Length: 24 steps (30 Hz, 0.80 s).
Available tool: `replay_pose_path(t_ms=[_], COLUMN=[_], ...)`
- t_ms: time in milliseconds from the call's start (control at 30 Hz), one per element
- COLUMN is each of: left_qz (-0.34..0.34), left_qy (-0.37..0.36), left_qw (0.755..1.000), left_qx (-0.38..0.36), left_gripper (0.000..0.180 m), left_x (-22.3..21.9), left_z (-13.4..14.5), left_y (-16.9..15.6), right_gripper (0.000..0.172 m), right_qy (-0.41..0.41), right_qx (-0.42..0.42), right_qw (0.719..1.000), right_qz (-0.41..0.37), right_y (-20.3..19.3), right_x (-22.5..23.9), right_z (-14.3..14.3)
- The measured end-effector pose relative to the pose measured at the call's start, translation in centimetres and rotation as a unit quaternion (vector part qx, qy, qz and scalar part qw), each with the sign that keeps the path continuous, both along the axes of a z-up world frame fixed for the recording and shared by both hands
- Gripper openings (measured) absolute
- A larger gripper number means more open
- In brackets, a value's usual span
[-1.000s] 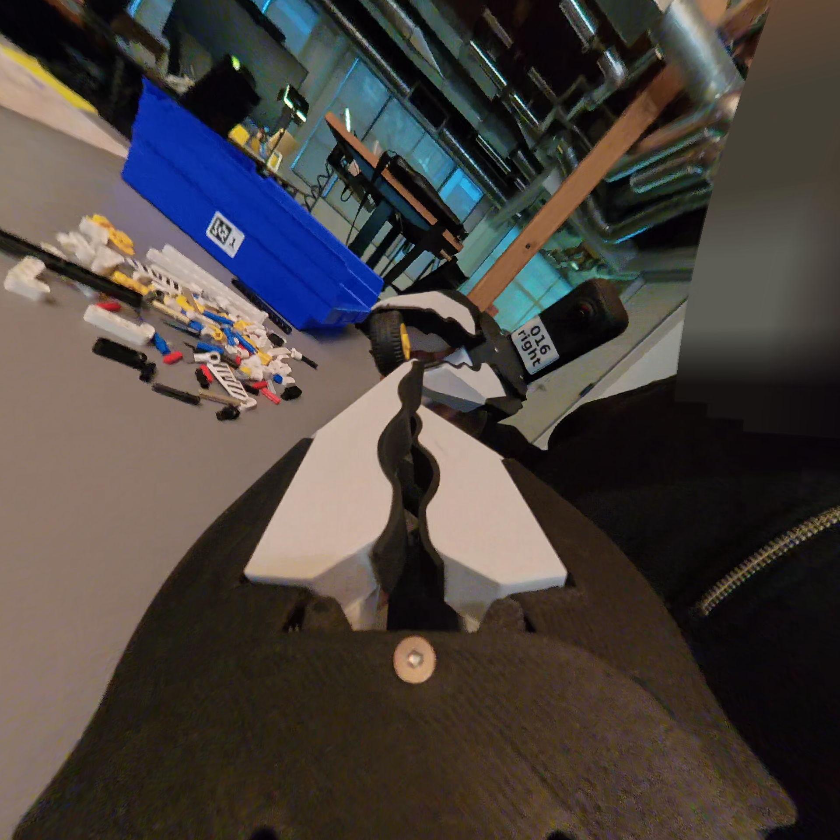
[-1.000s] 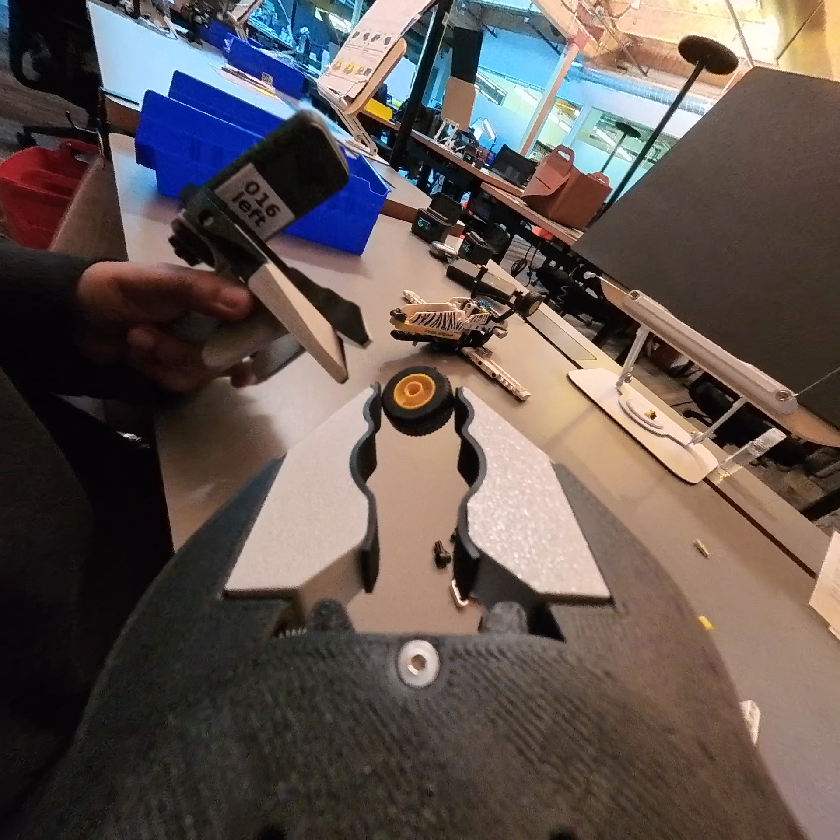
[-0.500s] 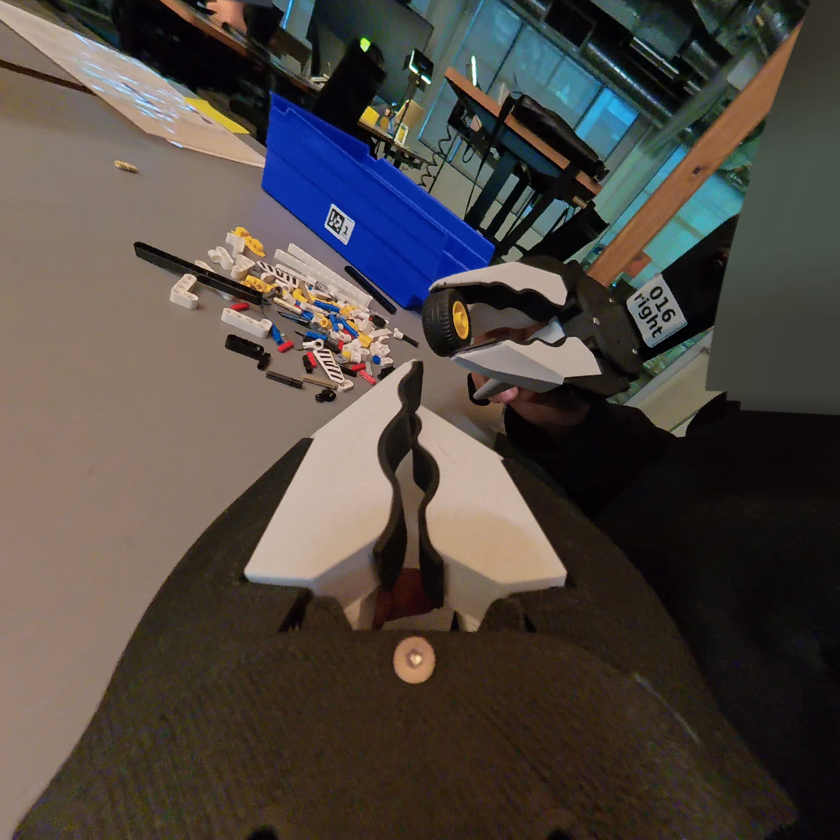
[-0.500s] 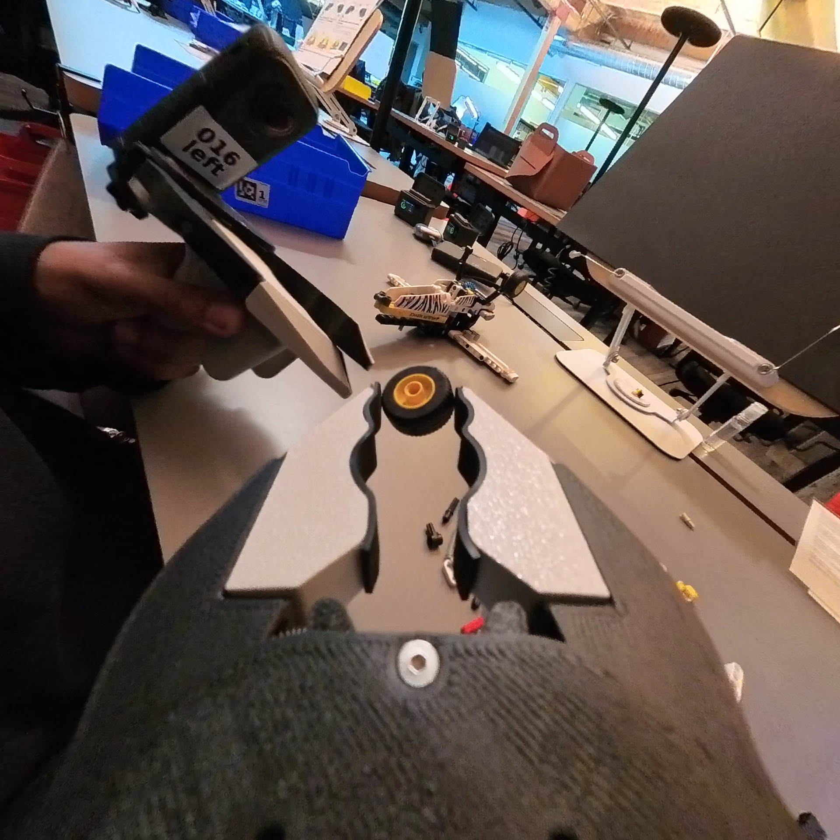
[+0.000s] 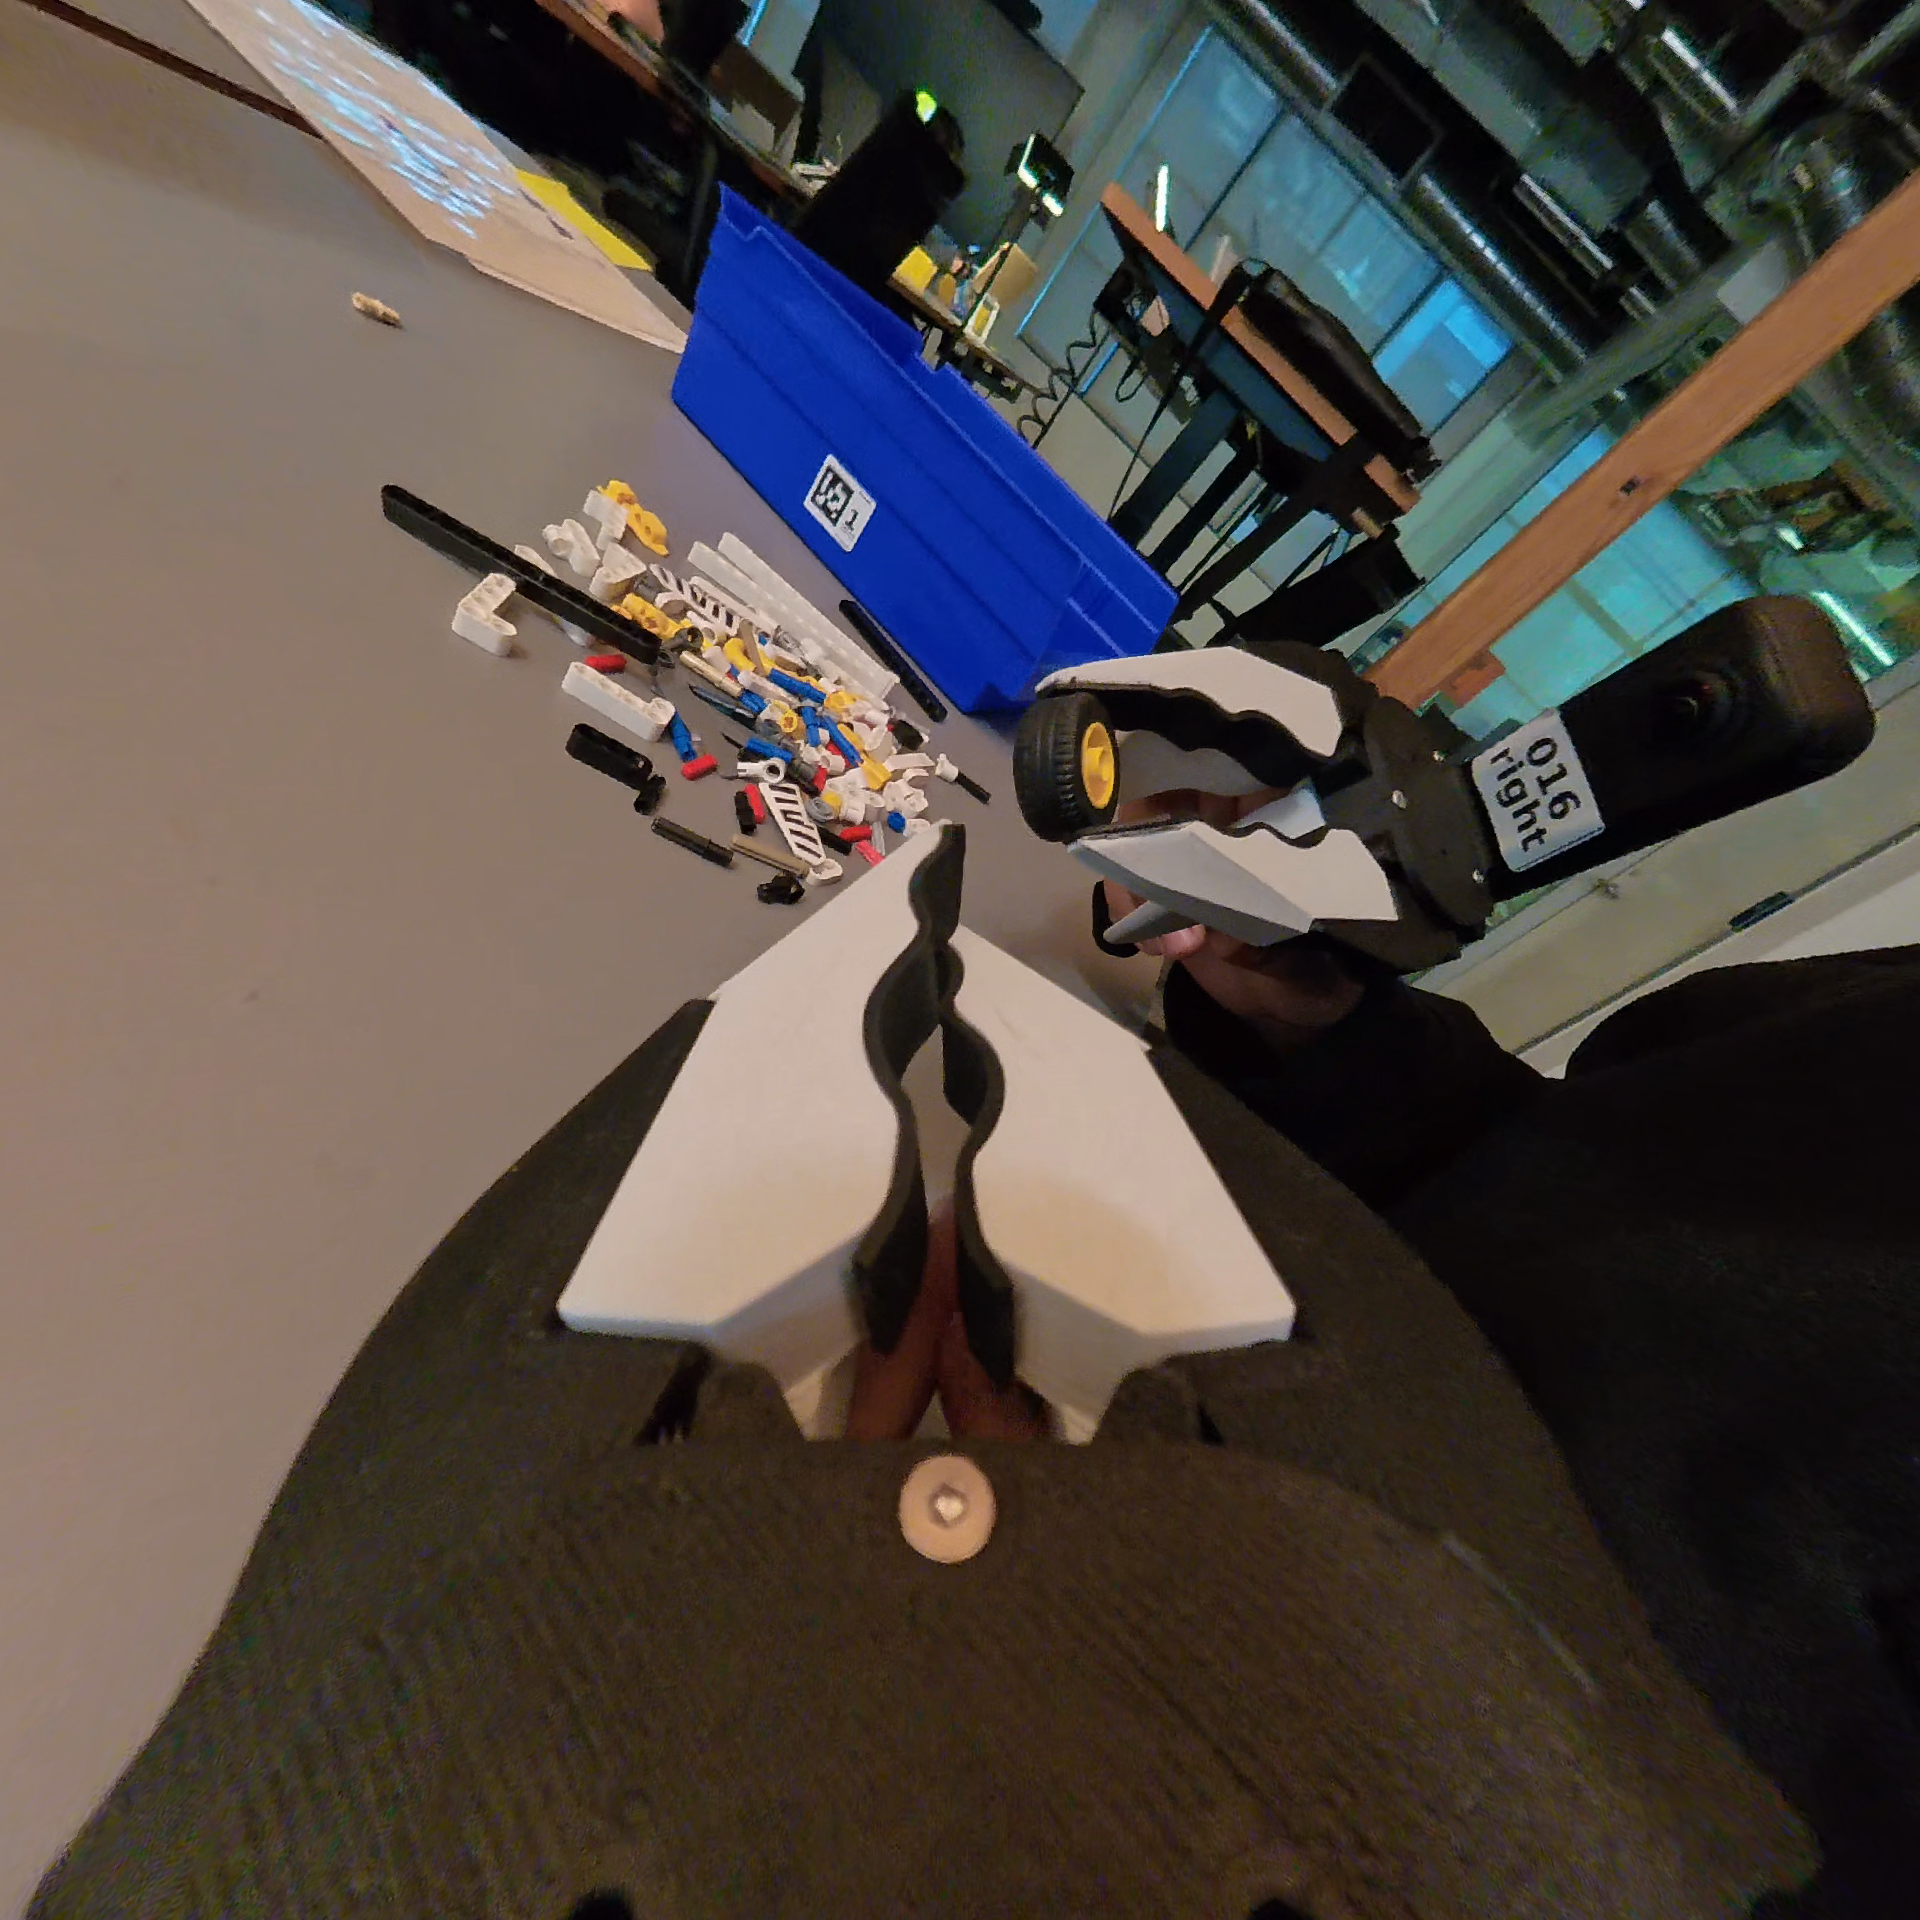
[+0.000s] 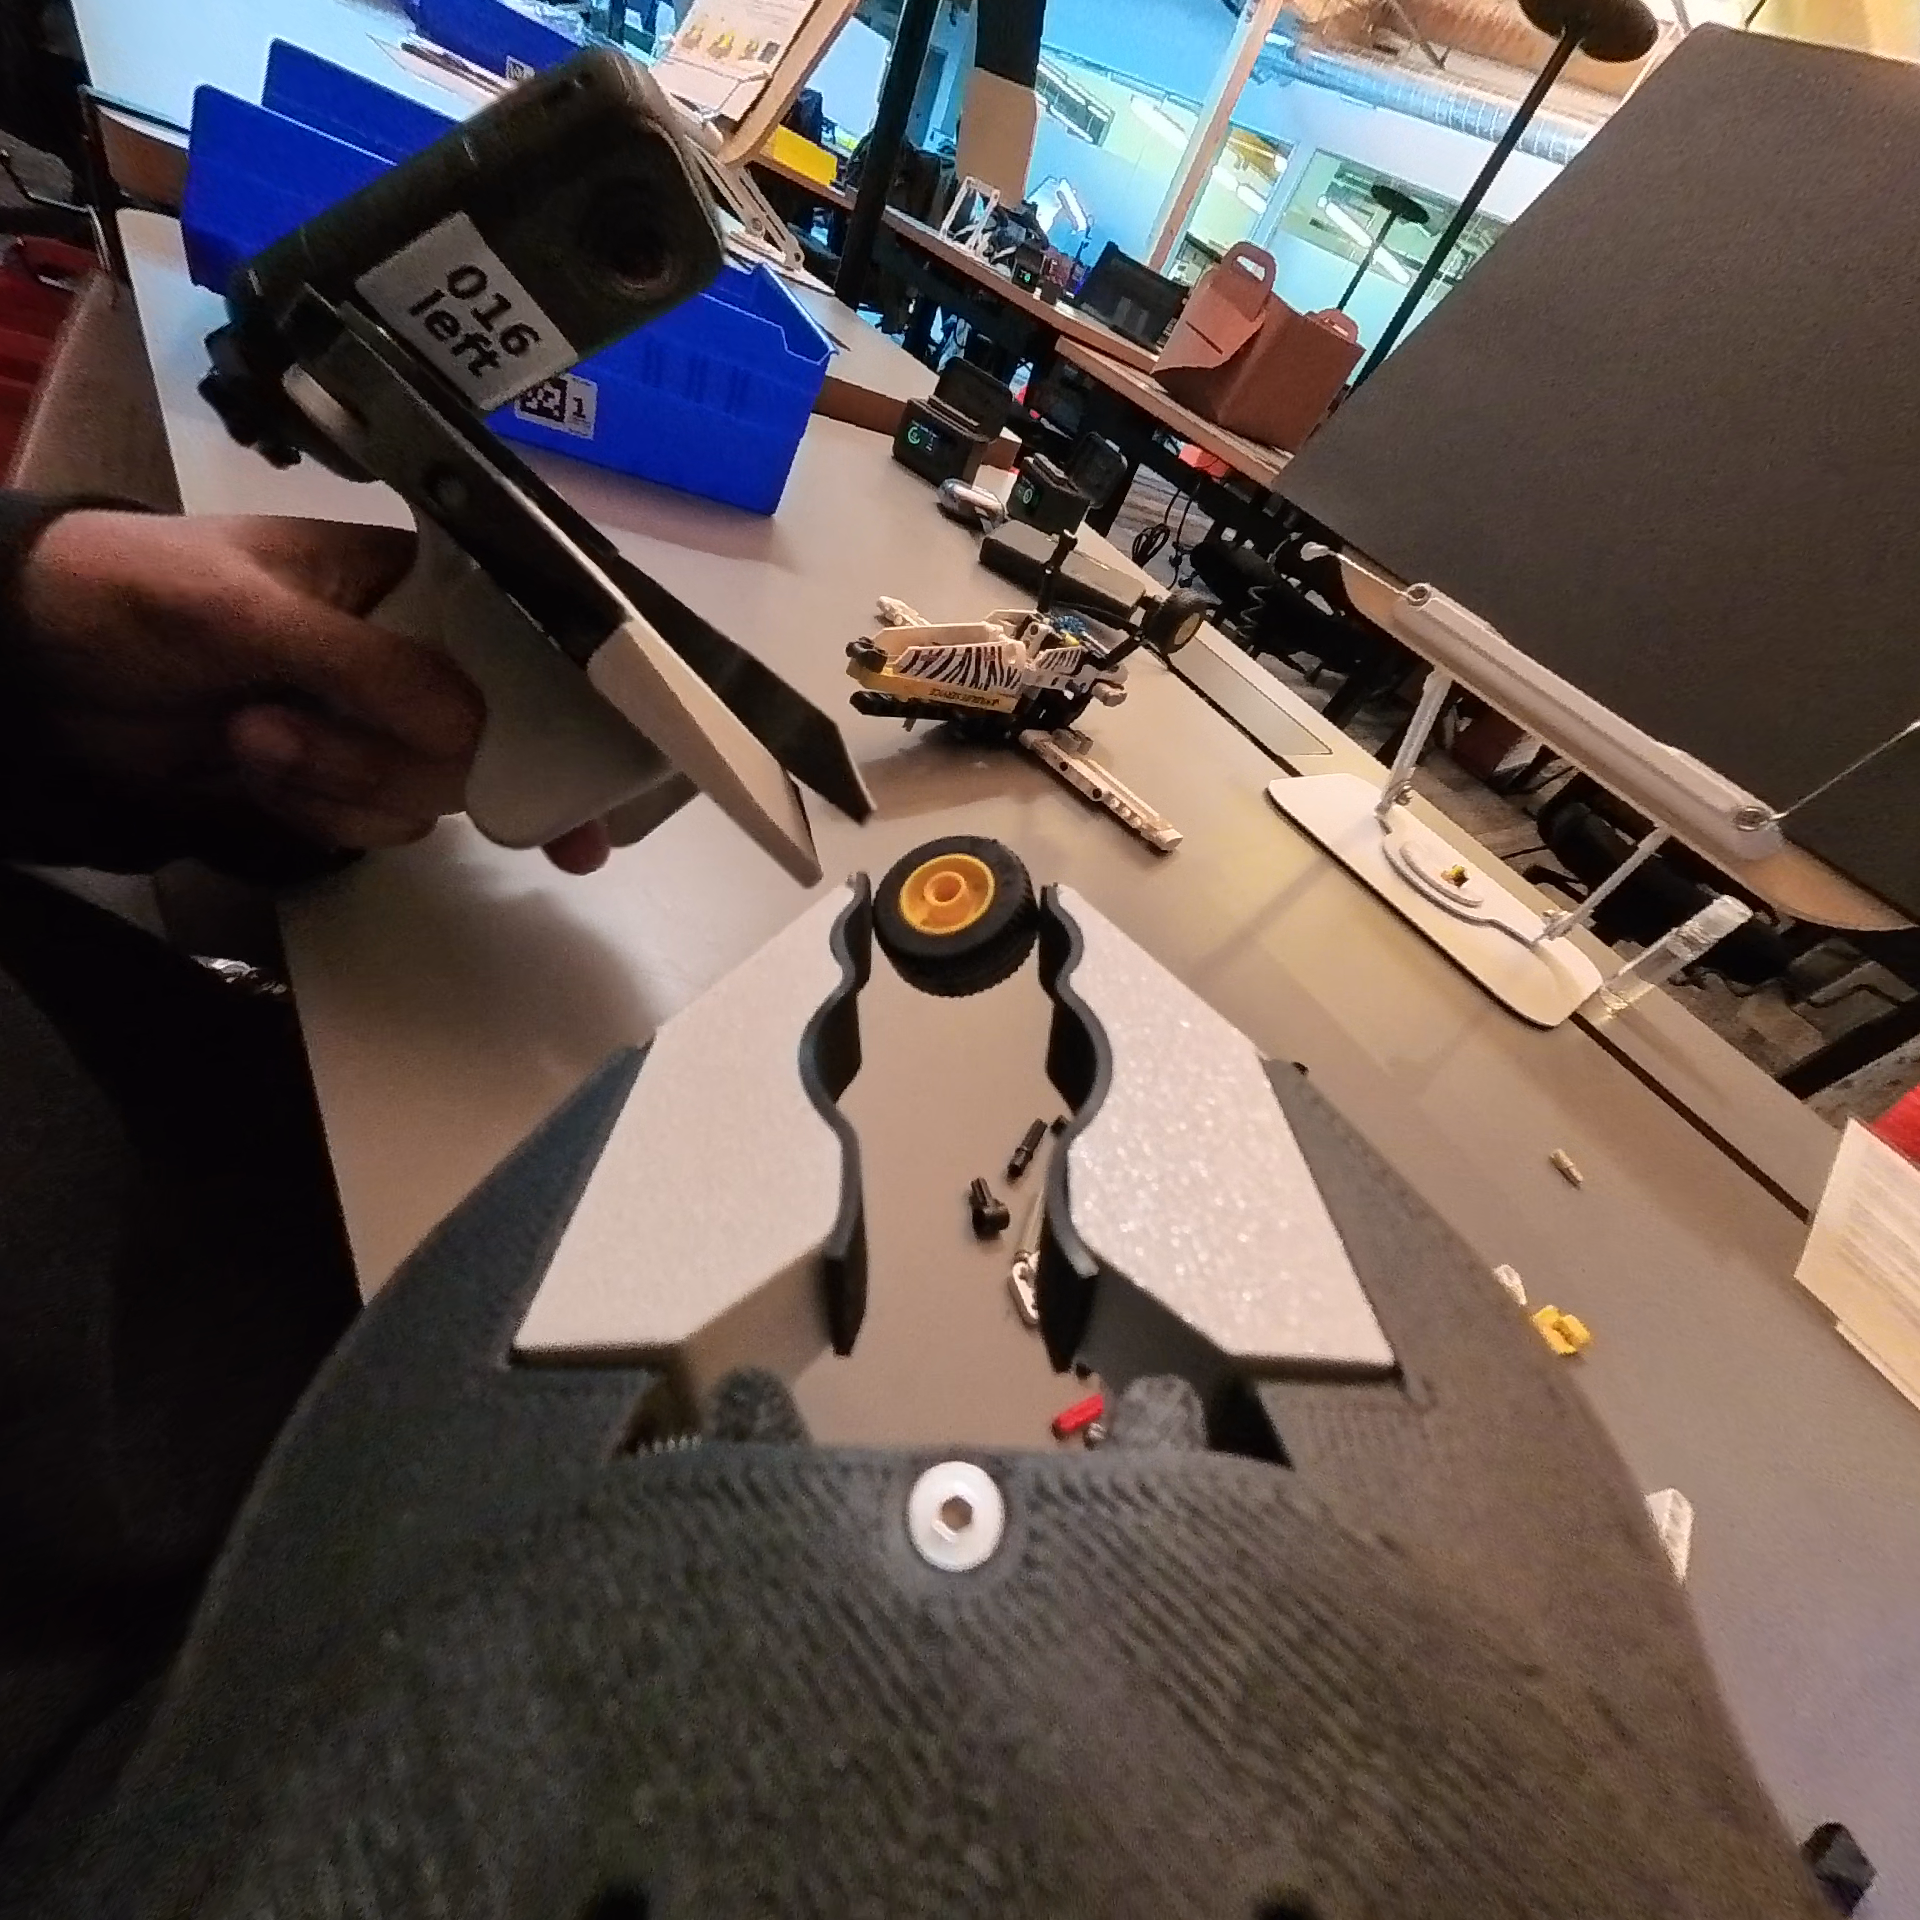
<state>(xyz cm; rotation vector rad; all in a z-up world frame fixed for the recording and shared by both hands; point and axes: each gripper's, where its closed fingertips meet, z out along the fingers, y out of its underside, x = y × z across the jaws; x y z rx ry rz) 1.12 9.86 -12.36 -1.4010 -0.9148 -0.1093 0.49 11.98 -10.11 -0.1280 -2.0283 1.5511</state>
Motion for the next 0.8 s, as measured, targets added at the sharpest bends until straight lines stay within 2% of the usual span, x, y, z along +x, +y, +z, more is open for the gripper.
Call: replay_pose_path(t_ms=[133,367,567,600,633,667,700,733,800], left_qz=[0.03,0.072,0.085,0.074,-0.011,-0.014,-0.006,0.019,0.025], left_qy=[0.036,0.068,0.086,0.084,0.073,0.045,0.059,0.087,0.084], left_qw=[0.999,0.988,0.977,0.976,0.978,0.977,0.978,0.981,0.982], left_qx=[-0.004,-0.119,-0.177,-0.187,-0.196,-0.209,-0.198,-0.174,-0.17], left_gripper=[0.0,0.0,0.0,0.025,0.061,0.096,0.131,0.103,0.097], left_x=[-0.4,-1.2,-1.4,-1.2,0.4,0.4,0.2,0.0,0.0], left_z=[0.8,-0.8,-1.4,-1.7,-2.6,-3.5,-3.0,-1.7,-1.4], left_y=[-0.6,-1.0,-1.1,-0.9,0.7,0.7,0.7,0.4,0.1], right_gripper=[0.03,0.03,0.03,0.03,0.03,0.03,0.03,0.03,0.03], right_qy=[-0.001,-0.008,-0.022,-0.03,-0.046,-0.064,-0.076,-0.084,-0.096], right_qx=[0.001,-0.002,0.031,0.046,0.065,0.084,0.096,0.102,0.108], right_qw=[1.0,1.0,0.999,0.998,0.996,0.994,0.992,0.991,0.988], right_qz=[-0.001,-0.006,-0.019,-0.025,-0.028,-0.029,-0.031,-0.037,-0.047], right_y=[0.1,0.4,0.5,0.5,0.6,0.7,0.7,0.8,1.1], right_x=[0.0,-0.4,-0.8,-1.0,-1.2,-1.3,-1.4,-1.6,-1.9], right_z=[-0.1,-0.2,-1.7,-2.2,-3.0,-3.9,-4.5,-4.9,-5.5])
